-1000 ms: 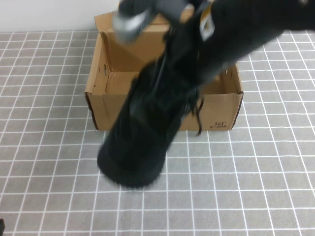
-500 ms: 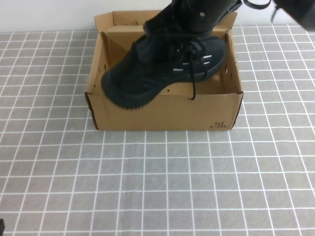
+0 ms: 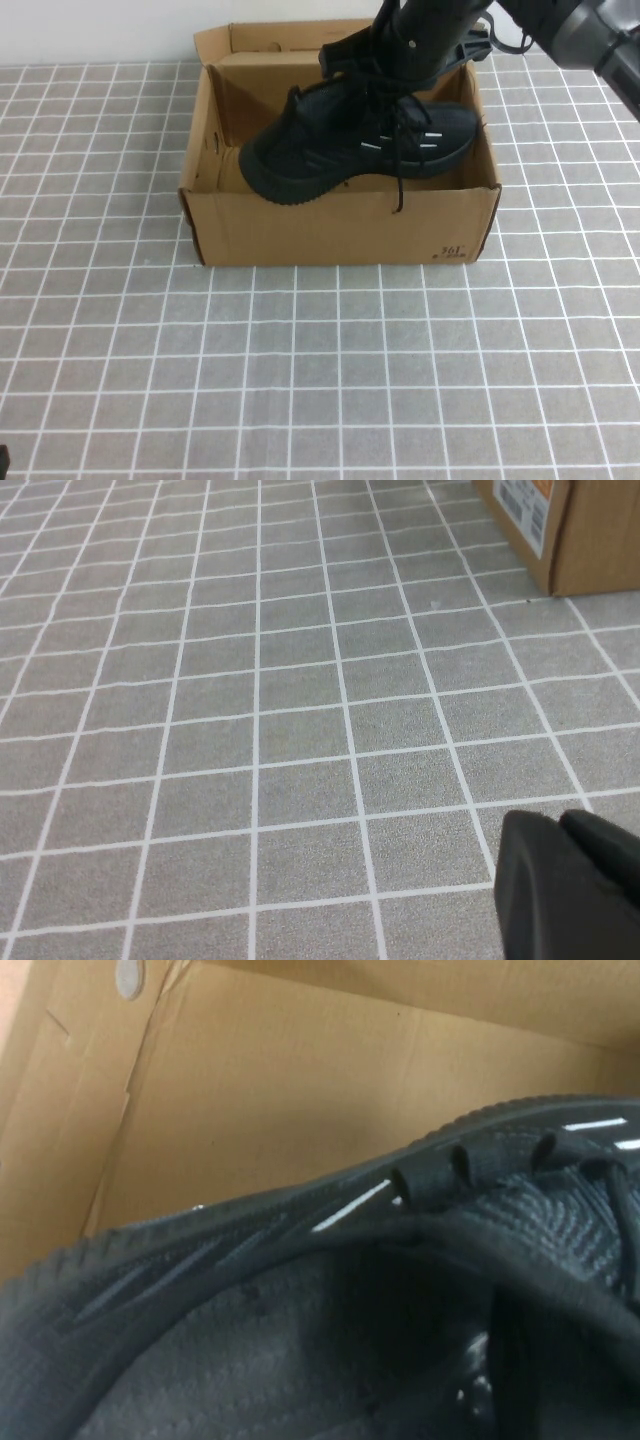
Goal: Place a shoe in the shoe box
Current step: Hand over the shoe
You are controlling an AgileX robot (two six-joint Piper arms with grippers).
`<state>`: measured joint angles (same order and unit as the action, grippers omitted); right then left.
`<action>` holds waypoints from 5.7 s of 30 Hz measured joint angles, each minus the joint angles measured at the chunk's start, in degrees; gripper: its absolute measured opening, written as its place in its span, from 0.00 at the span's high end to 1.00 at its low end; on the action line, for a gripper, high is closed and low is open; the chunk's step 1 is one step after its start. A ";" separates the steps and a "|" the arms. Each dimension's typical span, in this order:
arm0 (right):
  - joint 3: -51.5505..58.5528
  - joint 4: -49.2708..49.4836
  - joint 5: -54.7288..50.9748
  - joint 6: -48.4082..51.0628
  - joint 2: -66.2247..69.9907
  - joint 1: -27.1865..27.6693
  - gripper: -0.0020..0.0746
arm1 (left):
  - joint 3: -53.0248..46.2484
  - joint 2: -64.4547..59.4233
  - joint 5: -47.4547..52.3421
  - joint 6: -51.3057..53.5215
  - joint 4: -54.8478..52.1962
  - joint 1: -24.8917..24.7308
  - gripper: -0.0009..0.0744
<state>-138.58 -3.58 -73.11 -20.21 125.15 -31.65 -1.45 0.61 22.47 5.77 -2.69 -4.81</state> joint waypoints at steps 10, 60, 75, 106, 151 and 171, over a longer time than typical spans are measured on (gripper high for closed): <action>-1.14 0.08 0.00 2.10 0.17 0.08 0.97 | 0.00 0.00 -11.68 -5.16 7.46 0.00 0.99; -1.14 0.04 0.13 7.45 0.27 0.35 0.97 | 86.09 -83.89 26.21 73.83 32.81 -22.44 0.94; -1.14 0.04 0.46 7.45 0.27 0.35 0.97 | 91.36 -90.50 26.73 66.06 22.68 -27.73 0.35; -1.14 -0.10 1.15 7.22 0.31 0.60 0.97 | 91.36 -99.91 16.21 58.50 11.56 -30.53 0.34; -1.62 0.15 0.91 6.75 0.58 0.80 0.97 | 91.26 -101.31 9.60 47.72 1.34 -26.80 0.37; -1.62 0.16 0.91 6.89 0.58 0.80 0.97 | 91.36 -89.96 21.66 49.22 8.69 -27.62 0.37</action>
<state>-140.20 -3.42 -72.20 -13.32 125.73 -30.85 89.91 -89.35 44.13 55.00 6.00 -32.43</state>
